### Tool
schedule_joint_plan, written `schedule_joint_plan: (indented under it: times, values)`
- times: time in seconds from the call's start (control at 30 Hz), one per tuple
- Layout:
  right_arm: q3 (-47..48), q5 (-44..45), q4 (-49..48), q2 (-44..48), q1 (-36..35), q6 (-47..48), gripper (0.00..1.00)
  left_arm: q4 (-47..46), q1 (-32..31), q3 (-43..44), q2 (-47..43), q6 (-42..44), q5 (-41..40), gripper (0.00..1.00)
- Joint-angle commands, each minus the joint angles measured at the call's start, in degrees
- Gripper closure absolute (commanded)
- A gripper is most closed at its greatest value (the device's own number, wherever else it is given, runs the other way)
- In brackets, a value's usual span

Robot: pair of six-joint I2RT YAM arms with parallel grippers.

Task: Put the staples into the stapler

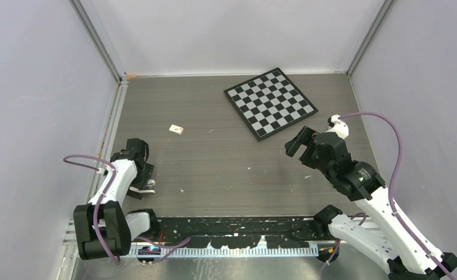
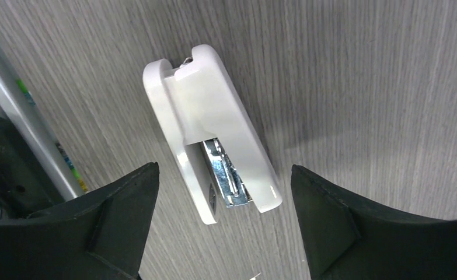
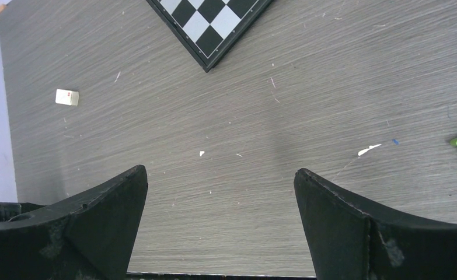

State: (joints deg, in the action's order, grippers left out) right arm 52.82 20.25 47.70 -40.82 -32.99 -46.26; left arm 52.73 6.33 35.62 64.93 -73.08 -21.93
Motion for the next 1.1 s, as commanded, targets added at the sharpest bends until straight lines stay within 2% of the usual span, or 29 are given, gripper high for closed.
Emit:
schedule_joint_plan:
  times: [0.0, 0.33, 0.57, 0.7, 0.87, 1.07]
  values:
    - [1.89, 0.32, 0.9, 1.27, -0.05, 0.29, 0.0, -3.09, 0.45, -0.58, -0.48, -1.1, -2.02, 0.19]
    - [2.2, -0.13, 1.33, 1.49, -0.03, -0.24, 0.0, -5.5, 0.46, -0.9, -0.69, 2.32, 0.92, 0.41]
    - [1.81, 0.72, 2.33, 0.83, -0.01, -2.06, 0.0, -6.87, 0.45, -1.51, -4.84, 6.15, 3.49, 0.53]
    - [2.03, 0.67, 2.01, 0.24, -0.02, -3.95, 0.0, -8.58, 0.47, -1.29, -6.17, 9.77, 8.11, 0.58]
    - [1.87, -0.88, 0.64, -0.67, -0.03, -3.97, 0.0, -12.77, 0.18, -0.36, -6.31, 15.31, 18.55, 0.61]
    - [-1.33, -13.65, -8.0, -3.16, -0.05, -3.95, 0.01, -18.02, -4.83, 1.38, -7.72, 18.74, 29.76, 0.62]
